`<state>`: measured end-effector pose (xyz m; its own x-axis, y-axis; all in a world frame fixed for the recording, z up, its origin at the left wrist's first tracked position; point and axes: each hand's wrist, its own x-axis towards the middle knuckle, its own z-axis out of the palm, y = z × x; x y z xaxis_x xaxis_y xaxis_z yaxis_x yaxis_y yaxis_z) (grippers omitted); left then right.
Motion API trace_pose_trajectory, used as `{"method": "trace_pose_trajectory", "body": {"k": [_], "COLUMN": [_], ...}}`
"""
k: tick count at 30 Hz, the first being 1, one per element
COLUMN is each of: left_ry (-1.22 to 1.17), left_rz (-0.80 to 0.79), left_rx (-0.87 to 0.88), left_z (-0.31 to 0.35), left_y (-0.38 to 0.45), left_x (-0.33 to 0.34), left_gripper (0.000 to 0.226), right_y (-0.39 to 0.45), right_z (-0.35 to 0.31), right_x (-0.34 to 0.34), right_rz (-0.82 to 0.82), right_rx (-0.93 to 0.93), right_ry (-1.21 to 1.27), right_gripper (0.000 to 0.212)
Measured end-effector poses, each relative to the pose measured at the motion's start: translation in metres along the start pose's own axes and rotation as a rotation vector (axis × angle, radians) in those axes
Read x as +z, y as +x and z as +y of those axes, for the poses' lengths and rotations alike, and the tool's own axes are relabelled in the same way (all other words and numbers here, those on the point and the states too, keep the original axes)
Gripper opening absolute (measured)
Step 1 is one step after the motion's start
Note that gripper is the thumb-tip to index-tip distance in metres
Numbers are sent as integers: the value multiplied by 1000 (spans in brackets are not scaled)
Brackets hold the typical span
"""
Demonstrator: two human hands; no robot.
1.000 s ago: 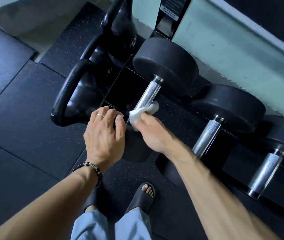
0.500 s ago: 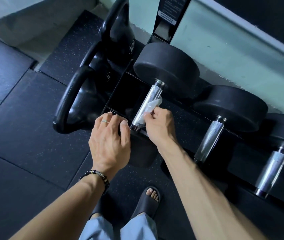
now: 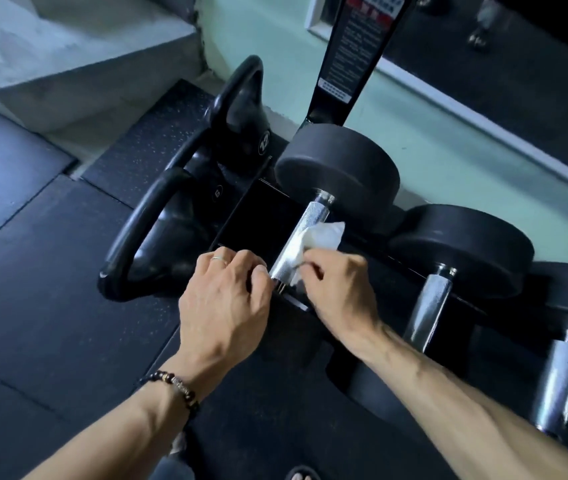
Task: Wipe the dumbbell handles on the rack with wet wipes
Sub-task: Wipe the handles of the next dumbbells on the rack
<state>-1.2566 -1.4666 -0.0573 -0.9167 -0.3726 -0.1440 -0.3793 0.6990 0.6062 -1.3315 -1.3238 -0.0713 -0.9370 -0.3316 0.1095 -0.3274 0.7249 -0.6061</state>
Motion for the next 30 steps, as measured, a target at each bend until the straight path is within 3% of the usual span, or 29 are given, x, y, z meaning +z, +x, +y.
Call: {"method": "trace_pose_trajectory", "body": {"k": [3, 5, 8, 10, 12, 14, 17, 20, 23, 27, 30], "left_ry": [-28, -48, -84, -112, -144, -172, -175, -191, -202, -185, -199], "left_rz": [18, 19, 44, 57, 77, 88, 110, 127, 124, 114, 98], "left_rx": [-4, 13, 39, 54, 83, 101, 98, 77, 56, 66, 74], "left_z": [-1, -4, -6, -8, -10, -10, -10, -8, -6, -5, -7], "left_y": [0, 1, 2, 3, 4, 5, 5, 6, 5, 5, 6], "left_x": [2, 3, 3, 4, 3, 1, 2, 3, 2, 2, 2], "left_gripper": [41, 40, 36, 33, 35, 37, 38, 37, 37, 37, 36], "right_y": [6, 29, 36, 24, 19, 30, 31, 15, 13, 19, 41], "right_z": [21, 38, 44, 33, 29, 37, 44, 36, 36, 41, 54], "right_x": [-8, -10, -13, -12, -10, -14, -16, -15, -14, -5, -9], "right_rz": [-221, -244, -207, -386, -525, -422, -215, -293, -378, -332, -172], "right_rx": [-305, -273, -229, -378, -431, -296, -200, -359, -313, -269, -76], "right_ry": [-77, -42, 62, -9, -73, 29, 82, -25, 122, 225, 422], "right_gripper": [15, 10, 30, 49, 38, 18, 29, 25, 10, 10, 13]}}
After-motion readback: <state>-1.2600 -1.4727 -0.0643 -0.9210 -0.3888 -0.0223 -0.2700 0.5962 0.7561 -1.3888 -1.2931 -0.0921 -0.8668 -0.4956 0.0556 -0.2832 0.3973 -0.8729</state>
